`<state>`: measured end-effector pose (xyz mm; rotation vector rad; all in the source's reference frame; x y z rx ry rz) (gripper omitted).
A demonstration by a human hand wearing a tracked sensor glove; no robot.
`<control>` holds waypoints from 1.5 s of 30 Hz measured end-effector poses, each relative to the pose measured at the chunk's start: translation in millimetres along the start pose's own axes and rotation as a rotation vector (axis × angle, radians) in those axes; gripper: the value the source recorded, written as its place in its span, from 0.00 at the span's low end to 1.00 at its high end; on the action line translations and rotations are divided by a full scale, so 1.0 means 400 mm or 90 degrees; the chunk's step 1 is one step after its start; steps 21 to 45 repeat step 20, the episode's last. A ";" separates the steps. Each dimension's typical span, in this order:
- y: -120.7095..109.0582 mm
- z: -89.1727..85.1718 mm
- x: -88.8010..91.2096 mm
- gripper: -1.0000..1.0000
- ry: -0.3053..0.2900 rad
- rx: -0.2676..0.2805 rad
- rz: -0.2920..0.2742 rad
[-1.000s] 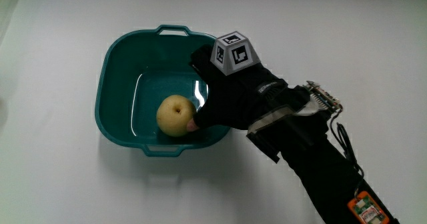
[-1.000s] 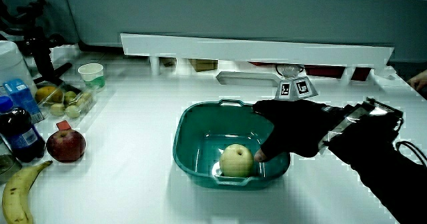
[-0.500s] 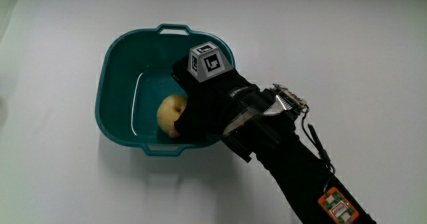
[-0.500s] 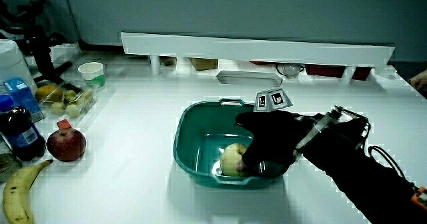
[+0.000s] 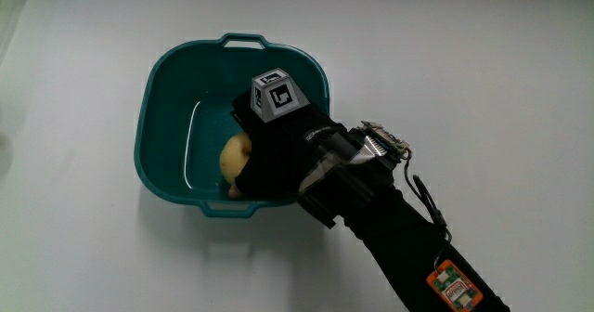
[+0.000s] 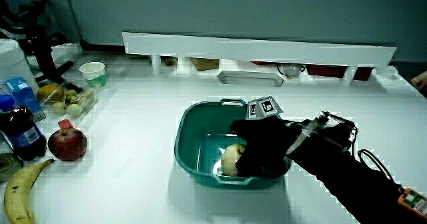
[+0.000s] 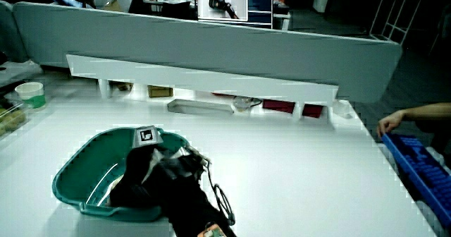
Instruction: Pick pear from plate
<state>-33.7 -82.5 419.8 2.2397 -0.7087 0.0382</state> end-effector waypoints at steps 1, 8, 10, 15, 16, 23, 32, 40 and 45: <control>-0.011 0.011 0.001 1.00 0.004 0.006 0.017; -0.060 0.063 0.058 1.00 0.015 0.000 0.004; -0.075 0.077 0.080 1.00 0.029 -0.008 0.019; -0.144 0.131 0.126 1.00 0.015 0.069 -0.027; -0.142 0.129 0.143 1.00 0.018 0.042 -0.028; -0.172 0.148 0.190 1.00 0.038 0.059 -0.044; -0.172 0.148 0.190 1.00 0.038 0.059 -0.044; -0.172 0.148 0.190 1.00 0.038 0.059 -0.044; -0.172 0.148 0.190 1.00 0.038 0.059 -0.044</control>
